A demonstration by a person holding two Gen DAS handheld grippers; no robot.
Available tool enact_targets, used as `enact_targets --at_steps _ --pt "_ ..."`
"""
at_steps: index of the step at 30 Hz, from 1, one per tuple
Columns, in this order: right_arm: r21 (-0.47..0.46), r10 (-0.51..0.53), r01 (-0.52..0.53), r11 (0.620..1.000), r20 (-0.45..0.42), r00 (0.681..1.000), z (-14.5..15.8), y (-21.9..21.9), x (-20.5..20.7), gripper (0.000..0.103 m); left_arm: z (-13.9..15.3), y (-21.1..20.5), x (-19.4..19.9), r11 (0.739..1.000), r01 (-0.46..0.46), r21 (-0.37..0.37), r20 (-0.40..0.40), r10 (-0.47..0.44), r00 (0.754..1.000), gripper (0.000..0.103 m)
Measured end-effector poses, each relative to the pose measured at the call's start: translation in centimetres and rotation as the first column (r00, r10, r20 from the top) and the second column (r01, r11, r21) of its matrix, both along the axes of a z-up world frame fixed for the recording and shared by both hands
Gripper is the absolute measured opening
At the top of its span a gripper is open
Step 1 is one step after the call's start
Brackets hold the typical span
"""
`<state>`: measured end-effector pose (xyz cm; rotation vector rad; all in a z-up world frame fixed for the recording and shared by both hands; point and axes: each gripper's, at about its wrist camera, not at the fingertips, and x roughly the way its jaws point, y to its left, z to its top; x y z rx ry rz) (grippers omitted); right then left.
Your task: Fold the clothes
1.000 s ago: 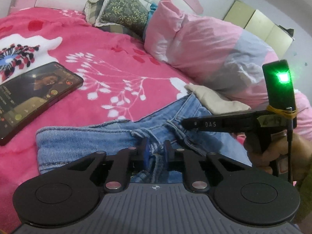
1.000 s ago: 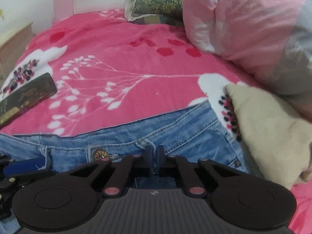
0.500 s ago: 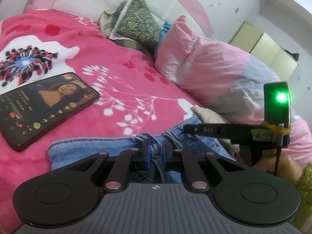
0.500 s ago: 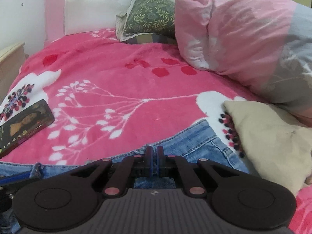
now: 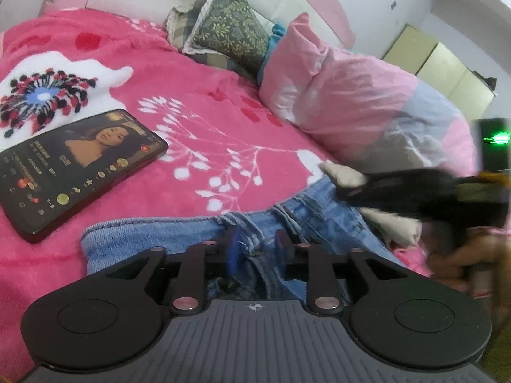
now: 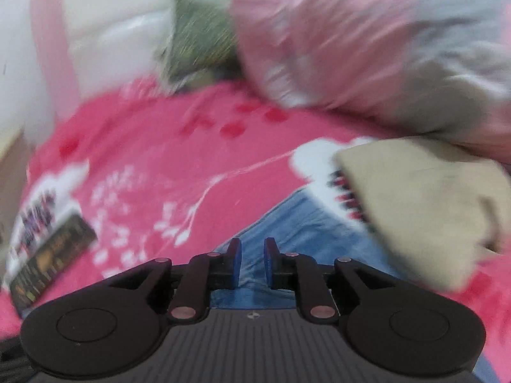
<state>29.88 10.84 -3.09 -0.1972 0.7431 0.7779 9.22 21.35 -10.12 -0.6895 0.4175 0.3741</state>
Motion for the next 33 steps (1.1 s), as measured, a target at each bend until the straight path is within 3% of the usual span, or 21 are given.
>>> enact_targets --at_steps 3,7,10,13,17,20,25,28,31,33 --pt "0.107 -0.108 0.109 0.988 -0.021 0.994 4.2 -6.4 -1.4 0.031 0.6 -0.2 -1.2 1.0 0.009 0.001 -0.006 -0.009 1.0 0.035" --pt "0.225 -0.275 0.274 0.935 -0.028 0.961 9.6 -17.9 -5.4 0.04 1.4 -0.6 -3.0 1.0 0.011 0.019 0.002 -0.012 1.0 0.036" --pt "0.276 -0.434 0.418 0.865 -0.005 0.901 12.4 -27.5 -10.4 0.045 2.4 -1.4 -3.0 0.998 0.044 0.049 0.012 -0.044 0.999 0.036" --pt "0.313 -0.593 0.562 0.766 0.005 0.805 13.5 -36.3 -16.0 0.049 3.7 -3.0 -1.9 0.989 0.102 0.102 0.023 -0.105 0.994 0.036" --pt "0.352 -0.761 0.749 0.562 -0.137 0.635 10.2 -46.3 -22.4 0.049 4.9 -5.6 1.3 0.96 0.208 0.187 0.013 -0.214 0.977 0.037" --pt "0.371 -0.822 0.855 0.363 -0.304 0.481 5.8 -52.3 -26.4 0.049 4.5 -7.0 4.1 0.94 0.234 0.247 -0.001 -0.241 0.97 0.037" --pt "0.344 -0.735 0.939 0.024 -0.631 0.25 -3.8 -58.9 -30.9 0.05 2.1 -8.7 8.8 0.915 0.287 0.284 -0.116 -0.264 0.958 0.037" --pt "0.292 -0.659 0.95 -0.113 -0.738 0.148 -7.9 -60.7 -31.0 0.05 0.5 -8.9 9.9 0.906 0.301 0.298 -0.165 -0.261 0.951 0.037" --pt "0.268 -0.655 0.935 -0.231 -0.754 0.054 -9.6 -62.5 -30.0 0.05 -0.3 -8.4 9.8 0.914 0.296 0.278 -0.156 -0.261 0.953 0.037" --pt "0.267 -0.662 0.92 -0.288 -0.749 0.01 -10.2 -63.5 -29.0 0.049 -0.4 -8.2 9.6 0.917 0.293 0.269 -0.14 -0.264 0.954 0.037"
